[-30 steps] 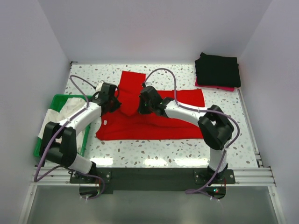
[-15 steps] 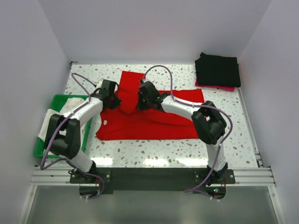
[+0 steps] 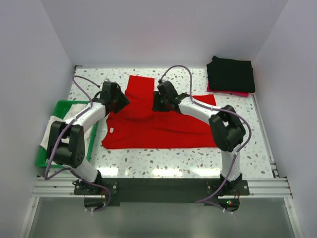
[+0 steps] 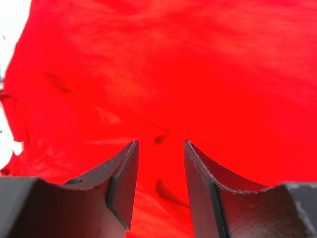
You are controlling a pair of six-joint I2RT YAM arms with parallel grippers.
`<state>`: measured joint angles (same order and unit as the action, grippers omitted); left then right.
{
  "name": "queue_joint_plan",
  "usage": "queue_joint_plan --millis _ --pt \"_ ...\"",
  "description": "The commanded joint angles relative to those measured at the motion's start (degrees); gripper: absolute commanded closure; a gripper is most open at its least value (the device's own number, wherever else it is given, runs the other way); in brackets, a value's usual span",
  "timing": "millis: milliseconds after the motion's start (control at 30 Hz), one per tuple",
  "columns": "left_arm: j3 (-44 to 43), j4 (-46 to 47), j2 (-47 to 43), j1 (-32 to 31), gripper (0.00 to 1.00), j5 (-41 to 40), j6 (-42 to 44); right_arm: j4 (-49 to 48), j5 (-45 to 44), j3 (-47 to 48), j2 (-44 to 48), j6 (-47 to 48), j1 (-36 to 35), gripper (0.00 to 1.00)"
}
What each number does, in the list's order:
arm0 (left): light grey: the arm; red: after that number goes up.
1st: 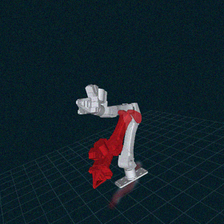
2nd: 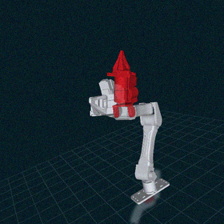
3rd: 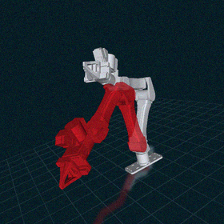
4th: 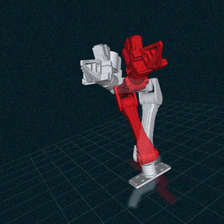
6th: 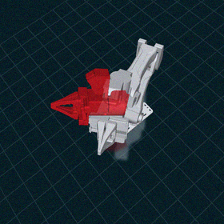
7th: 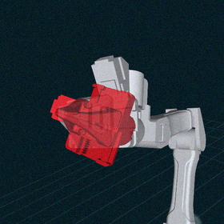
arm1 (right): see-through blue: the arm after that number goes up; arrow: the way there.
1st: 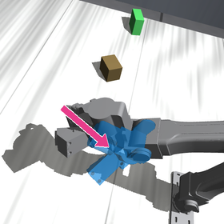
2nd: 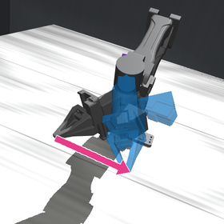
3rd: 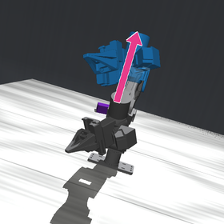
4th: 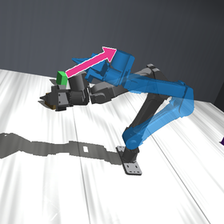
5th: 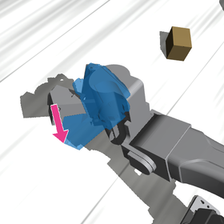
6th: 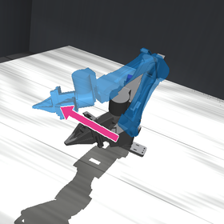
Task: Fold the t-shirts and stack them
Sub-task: Fold the tshirt
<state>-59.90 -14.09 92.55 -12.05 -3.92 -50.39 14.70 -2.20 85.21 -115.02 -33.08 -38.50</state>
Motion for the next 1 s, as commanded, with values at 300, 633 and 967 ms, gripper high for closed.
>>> queue_joint_plan --millis 300,633,967 --pt "14.1 7.4 -11.43 -3.66 0.7 7.61 -1.2 5.6 -7.99 -23.65 26.5 2.85 1.32 0.57" --pt "13.5 15.21 -4.59 -15.19 0.87 12.27 -1.2 9.99 -16.34 -36.07 36.88 0.13 1.32 0.59" --pt "8.4 16.99 2.28 -19.67 0.89 15.0 0.2 8.51 -15.38 -36.52 32.41 0.03 1.5 0.6"
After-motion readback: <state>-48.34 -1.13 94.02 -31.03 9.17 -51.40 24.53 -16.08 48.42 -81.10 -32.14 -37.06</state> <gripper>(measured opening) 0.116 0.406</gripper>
